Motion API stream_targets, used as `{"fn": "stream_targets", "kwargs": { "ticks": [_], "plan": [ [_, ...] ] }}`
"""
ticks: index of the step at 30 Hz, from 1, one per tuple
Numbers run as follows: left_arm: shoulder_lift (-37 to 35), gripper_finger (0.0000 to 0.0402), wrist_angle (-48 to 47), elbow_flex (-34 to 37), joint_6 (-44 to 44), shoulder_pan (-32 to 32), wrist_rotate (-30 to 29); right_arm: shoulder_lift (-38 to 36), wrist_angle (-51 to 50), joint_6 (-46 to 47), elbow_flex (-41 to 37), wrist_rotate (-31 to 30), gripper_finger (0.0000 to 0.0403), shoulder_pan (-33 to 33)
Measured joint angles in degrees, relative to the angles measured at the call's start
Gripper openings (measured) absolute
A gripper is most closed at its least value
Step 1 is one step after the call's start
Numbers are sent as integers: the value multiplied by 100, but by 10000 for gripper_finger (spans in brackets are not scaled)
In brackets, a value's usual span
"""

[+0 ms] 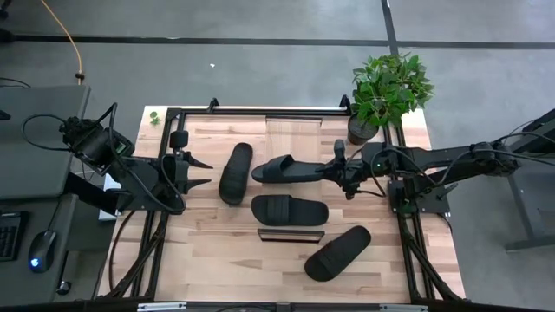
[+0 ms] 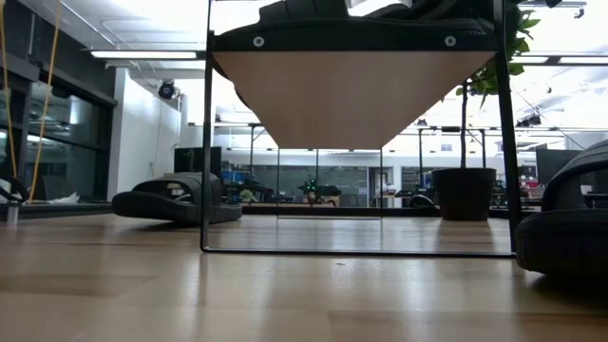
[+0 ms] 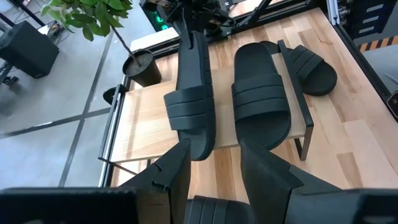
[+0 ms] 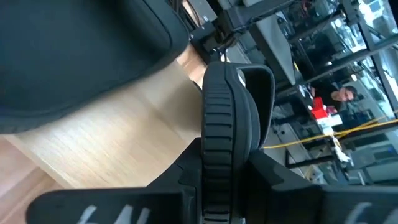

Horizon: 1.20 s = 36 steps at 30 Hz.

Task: Pick and place slides into the shelf
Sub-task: Put the bottom left black slipper on the shelf

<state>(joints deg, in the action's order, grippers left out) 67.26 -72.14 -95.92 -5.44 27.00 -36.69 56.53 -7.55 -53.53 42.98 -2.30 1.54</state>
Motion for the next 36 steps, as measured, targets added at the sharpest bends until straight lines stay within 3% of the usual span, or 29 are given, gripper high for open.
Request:
{"fn": "stream_targets", "kwargs": {
  "ticks": [9,18,36],
  "plan": [
    [0,124,0,0,-1,0,0,4,-327,362,0,148,50,2],
    [0,124,0,0,-1,0,0,4,-578,499,2,-89,54,4],
    [0,124,0,0,-1,0,0,11,-1161,895,2,-141,133,0]
  ]
}}
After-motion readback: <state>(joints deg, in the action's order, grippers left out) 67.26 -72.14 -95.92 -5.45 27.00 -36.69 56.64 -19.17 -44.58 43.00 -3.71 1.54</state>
